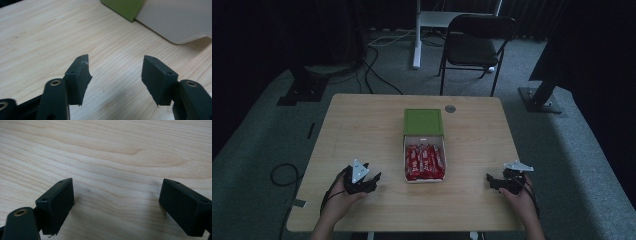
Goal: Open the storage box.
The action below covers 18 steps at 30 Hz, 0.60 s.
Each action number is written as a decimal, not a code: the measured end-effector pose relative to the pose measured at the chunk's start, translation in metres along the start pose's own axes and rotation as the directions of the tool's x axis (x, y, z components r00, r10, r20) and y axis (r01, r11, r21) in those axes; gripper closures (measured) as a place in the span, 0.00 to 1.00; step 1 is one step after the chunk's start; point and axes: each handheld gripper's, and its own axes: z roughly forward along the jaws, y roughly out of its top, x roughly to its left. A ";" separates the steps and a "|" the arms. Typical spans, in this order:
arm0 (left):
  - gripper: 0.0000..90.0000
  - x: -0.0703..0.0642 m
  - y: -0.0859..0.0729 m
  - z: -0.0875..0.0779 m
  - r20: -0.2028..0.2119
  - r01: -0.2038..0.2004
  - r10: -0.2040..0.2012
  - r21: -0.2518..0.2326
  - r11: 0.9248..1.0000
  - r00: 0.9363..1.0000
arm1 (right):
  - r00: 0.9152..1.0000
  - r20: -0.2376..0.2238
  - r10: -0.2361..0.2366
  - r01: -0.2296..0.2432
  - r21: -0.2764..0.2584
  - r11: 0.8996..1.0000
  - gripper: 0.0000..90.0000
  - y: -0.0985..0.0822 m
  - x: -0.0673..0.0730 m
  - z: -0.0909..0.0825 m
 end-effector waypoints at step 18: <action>0.11 0.032 -0.014 0.000 -0.152 0.202 -0.203 -0.024 0.979 0.967 | 1.000 0.000 0.000 0.000 0.000 1.000 0.13 0.000 0.000 0.000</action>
